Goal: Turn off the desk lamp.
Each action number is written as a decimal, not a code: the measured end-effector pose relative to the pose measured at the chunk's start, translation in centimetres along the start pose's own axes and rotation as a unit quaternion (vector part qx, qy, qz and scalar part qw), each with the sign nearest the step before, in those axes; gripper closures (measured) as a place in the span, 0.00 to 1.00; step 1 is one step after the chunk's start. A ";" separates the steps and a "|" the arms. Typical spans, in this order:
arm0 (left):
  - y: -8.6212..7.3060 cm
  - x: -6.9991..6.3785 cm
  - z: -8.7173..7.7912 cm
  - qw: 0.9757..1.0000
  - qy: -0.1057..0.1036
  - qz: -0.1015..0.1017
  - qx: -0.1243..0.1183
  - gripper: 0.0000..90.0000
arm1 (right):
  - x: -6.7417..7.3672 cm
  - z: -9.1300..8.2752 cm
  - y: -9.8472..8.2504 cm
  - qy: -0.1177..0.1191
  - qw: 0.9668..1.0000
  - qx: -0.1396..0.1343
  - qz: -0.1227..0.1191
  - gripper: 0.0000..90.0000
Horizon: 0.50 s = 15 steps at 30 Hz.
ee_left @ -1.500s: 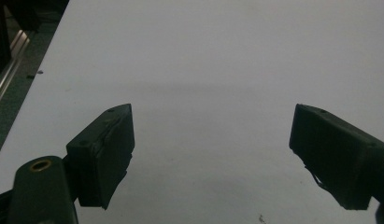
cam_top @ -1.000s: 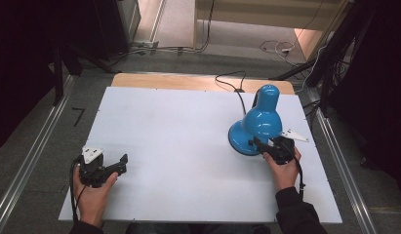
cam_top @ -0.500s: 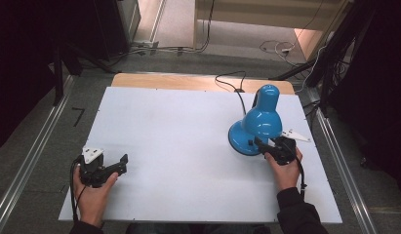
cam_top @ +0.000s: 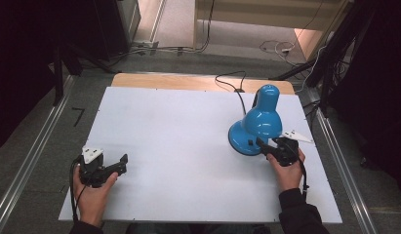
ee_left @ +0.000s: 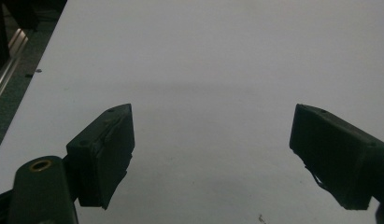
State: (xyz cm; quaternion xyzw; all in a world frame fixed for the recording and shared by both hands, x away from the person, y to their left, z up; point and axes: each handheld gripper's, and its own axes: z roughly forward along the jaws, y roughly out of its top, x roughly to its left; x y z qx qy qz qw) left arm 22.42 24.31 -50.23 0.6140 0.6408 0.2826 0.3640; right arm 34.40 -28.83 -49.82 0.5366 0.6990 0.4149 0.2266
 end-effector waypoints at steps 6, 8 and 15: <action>0.0 0.0 0.0 1.000 0.000 -0.001 -0.001 0.17 | -0.1 -0.5 -0.1 0.001 1.000 -0.002 0.000 0.29; 0.0 0.0 0.0 1.000 0.000 -0.001 -0.002 0.17 | -0.1 -0.7 -0.2 0.003 1.000 -0.001 0.002 0.29; 0.0 0.0 -0.1 1.000 0.000 -0.001 -0.002 0.17 | -0.2 -0.8 -0.5 0.004 1.000 0.003 -0.003 0.29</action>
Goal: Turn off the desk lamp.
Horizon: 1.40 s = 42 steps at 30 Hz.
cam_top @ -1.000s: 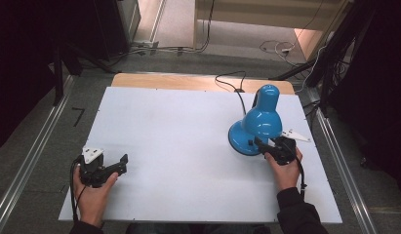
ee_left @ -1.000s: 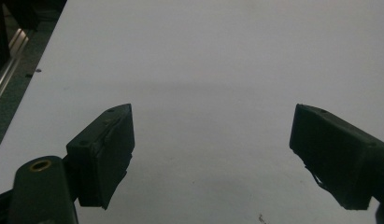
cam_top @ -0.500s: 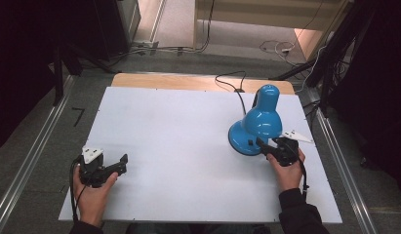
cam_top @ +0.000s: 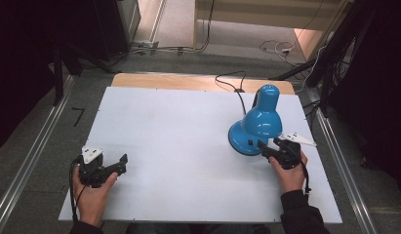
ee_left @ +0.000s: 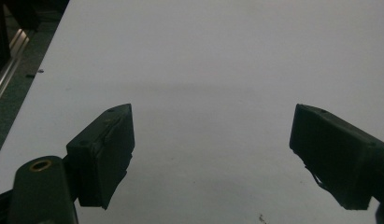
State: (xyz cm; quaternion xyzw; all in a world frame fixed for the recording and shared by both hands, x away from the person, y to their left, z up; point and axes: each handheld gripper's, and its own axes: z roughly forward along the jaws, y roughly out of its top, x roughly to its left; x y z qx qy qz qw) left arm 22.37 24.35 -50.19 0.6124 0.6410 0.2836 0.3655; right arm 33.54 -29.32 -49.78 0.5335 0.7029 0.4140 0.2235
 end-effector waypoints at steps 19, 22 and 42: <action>0.0 0.1 0.0 1.000 -0.001 -0.004 0.001 0.17 | -0.9 -1.2 -0.5 -0.002 1.000 -0.001 0.005 0.28; 0.0 0.1 0.0 1.000 -0.001 -0.005 0.001 0.17 | -1.0 -1.5 -0.6 -0.002 1.000 -0.002 0.006 0.28; 0.0 0.1 0.1 1.000 -0.001 -0.006 0.002 0.17 | -1.7 -3.0 -0.9 -0.009 1.000 -0.008 0.005 0.28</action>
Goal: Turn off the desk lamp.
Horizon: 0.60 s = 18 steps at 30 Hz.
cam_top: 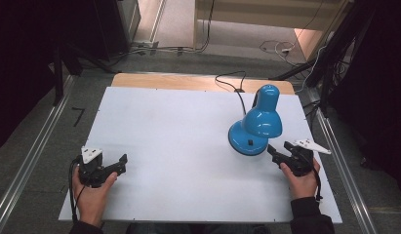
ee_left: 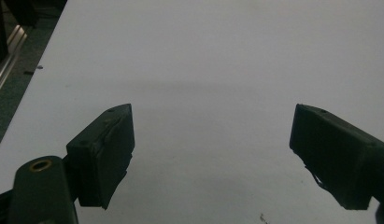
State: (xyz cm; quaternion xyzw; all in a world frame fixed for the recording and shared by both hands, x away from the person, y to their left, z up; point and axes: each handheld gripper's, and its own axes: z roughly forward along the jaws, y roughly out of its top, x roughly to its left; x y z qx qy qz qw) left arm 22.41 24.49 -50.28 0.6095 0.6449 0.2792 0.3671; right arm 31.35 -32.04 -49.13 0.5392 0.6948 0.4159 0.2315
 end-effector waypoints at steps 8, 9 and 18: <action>0.0 0.0 0.0 1.000 -0.001 0.000 0.000 0.17 | -0.4 -0.5 -0.1 -0.003 1.000 -0.002 0.000 0.28; 0.0 0.0 0.0 1.000 0.000 0.000 0.000 0.17 | -0.4 -0.6 -0.1 -0.003 1.000 -0.001 0.003 0.28; 0.0 0.0 0.0 1.000 0.000 0.000 0.001 0.17 | -0.8 -1.2 -0.3 -0.005 1.000 -0.006 -0.001 0.28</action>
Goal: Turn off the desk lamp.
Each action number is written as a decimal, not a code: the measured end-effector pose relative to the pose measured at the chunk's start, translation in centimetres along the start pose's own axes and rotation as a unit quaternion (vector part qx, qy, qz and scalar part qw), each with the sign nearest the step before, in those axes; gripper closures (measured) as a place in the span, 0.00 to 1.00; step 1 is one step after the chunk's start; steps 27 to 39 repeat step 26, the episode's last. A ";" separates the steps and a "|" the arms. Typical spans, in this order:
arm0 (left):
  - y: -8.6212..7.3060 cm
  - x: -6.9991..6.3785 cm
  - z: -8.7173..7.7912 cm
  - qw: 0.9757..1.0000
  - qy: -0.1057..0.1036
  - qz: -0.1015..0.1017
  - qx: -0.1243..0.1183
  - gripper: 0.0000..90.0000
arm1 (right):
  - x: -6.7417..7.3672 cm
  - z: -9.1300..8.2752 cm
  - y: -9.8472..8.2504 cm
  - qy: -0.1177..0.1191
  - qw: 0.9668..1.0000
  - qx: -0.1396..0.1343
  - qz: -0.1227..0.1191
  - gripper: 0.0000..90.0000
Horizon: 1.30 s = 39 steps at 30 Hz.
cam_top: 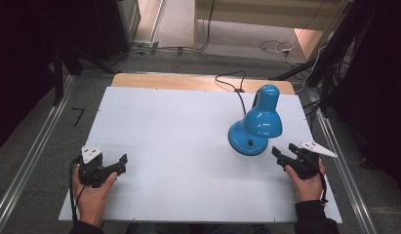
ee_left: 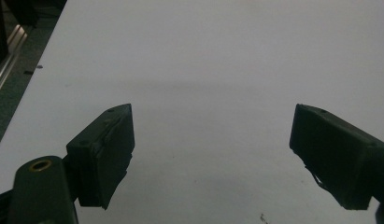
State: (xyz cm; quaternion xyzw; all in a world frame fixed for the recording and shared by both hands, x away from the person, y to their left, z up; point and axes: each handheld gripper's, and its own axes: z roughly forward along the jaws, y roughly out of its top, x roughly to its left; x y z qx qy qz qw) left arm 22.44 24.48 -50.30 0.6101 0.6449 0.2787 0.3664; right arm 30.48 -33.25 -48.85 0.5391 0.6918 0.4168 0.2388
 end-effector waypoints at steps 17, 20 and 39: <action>0.0 0.0 0.0 1.000 0.002 0.000 0.002 0.17 | -1.6 -2.0 -0.9 -0.021 1.000 0.002 0.004 0.28; 0.0 -0.1 0.1 1.000 0.001 0.002 0.002 0.17 | -2.3 -2.4 -1.2 -0.034 0.999 0.000 0.006 0.27; 0.0 -0.2 0.1 1.000 0.002 0.005 0.003 0.17 | -3.8 -0.7 -2.4 -0.075 0.996 0.040 -0.001 0.22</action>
